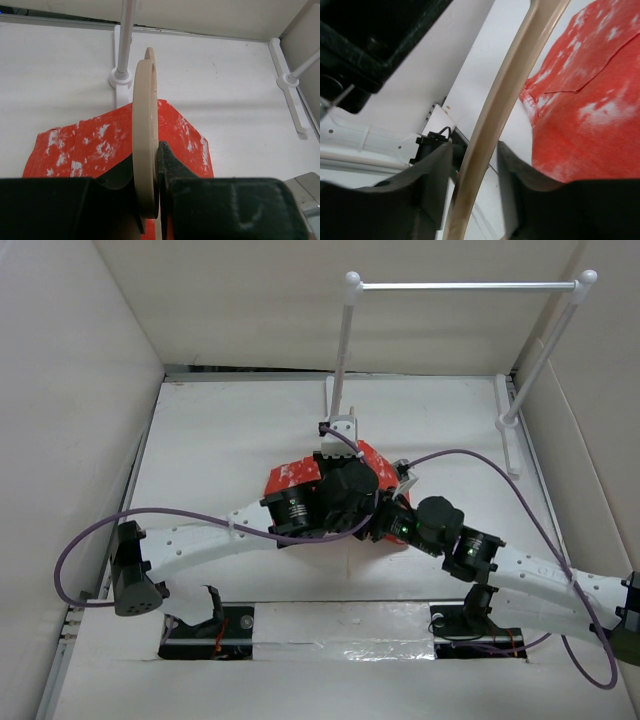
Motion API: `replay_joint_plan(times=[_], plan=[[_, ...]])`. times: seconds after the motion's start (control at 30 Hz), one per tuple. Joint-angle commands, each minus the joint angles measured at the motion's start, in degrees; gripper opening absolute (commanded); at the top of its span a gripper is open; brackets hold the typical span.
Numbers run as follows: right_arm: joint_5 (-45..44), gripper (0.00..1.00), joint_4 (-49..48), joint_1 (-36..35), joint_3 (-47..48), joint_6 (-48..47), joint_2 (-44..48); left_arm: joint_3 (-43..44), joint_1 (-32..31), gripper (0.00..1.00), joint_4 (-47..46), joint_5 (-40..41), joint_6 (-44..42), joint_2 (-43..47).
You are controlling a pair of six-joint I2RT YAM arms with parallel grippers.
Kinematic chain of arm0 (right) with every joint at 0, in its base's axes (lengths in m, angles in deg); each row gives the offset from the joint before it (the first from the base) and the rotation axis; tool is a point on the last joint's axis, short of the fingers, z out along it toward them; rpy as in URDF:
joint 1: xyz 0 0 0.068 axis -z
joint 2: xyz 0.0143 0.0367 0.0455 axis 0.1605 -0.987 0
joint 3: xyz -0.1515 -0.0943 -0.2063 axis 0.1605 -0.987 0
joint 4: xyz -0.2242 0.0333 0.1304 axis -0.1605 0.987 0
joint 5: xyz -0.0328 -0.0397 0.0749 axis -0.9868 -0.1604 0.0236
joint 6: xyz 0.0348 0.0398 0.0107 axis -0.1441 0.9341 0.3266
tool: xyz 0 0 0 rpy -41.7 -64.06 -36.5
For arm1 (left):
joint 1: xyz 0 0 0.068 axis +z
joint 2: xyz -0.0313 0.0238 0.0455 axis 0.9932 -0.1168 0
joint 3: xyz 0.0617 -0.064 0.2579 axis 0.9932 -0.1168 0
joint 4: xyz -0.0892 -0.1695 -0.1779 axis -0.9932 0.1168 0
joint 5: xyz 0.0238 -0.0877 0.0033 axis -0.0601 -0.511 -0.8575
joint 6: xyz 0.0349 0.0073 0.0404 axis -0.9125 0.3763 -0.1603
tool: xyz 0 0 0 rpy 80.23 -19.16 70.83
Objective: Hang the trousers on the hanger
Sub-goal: Place the hanger at the clothesline.
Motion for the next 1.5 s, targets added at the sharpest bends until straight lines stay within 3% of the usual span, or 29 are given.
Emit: replay_joint_plan(times=[0.0, 0.03, 0.17, 0.2, 0.23, 0.37, 0.47, 0.6, 0.67, 0.8, 0.9, 1.2, 1.47], plan=[[-2.3, 0.43, -8.9, -1.1, -1.9, 3.9, 0.2, 4.3, 0.2, 0.00, -3.5, 0.4, 0.8, 1.0], [-1.7, 0.35, -10.3, -1.1, -2.3, 4.5, 0.1, 4.2, 0.9, 0.00, -3.8, -0.7, 0.7, 1.1], [2.0, 0.34, -14.2, -1.6, -3.7, 6.8, -0.6, 3.9, 2.2, 0.00, -4.6, -2.6, 1.0, 1.3], [2.3, 0.30, -14.7, -1.6, -3.8, 6.9, -0.6, 3.9, 2.9, 0.00, -4.8, -3.0, 1.0, 1.3], [2.3, 0.16, -15.1, -1.6, -3.8, 7.2, -0.6, 4.0, 3.5, 0.00, -4.9, -3.7, 0.8, 1.3], [2.2, 0.00, -17.6, -2.2, -3.4, 9.0, -0.7, 4.7, 4.2, 0.00, -5.4, -5.8, 0.3, 0.9], [2.3, 0.00, -20.3, -2.2, -3.4, 10.7, 0.1, 4.7, 4.2, 0.00, -6.5, -6.7, -0.1, 1.3], [2.7, 0.00, -23.2, -2.2, -2.9, 13.7, 1.4, 5.0, 4.7, 0.29, -9.0, -9.0, -2.2, 2.4], [2.1, 0.00, -23.3, -2.2, -2.3, 14.5, 2.5, 6.8, 4.7, 0.38, -9.4, -10.5, -2.8, 2.3], [0.6, 0.00, -23.3, -2.2, -0.9, 16.4, 4.8, 11.5, 5.2, 0.69, -9.0, -12.5, -4.8, 1.6], [-0.5, 0.00, -21.2, -1.5, 1.3, 16.5, 6.2, 15.1, 5.2, 0.79, -8.6, -13.2, -5.6, 1.7], [7.1, 0.00, -21.4, 7.9, 3.1, 19.6, 6.2, 19.9, 5.9, 0.86, -5.9, -11.4, -9.9, 7.8], [16.3, 0.00, -17.4, 21.9, 7.9, 21.9, 7.9, 6.4, 11.6, 0.85, -7.7, -13.9, -7.0, 20.8]])
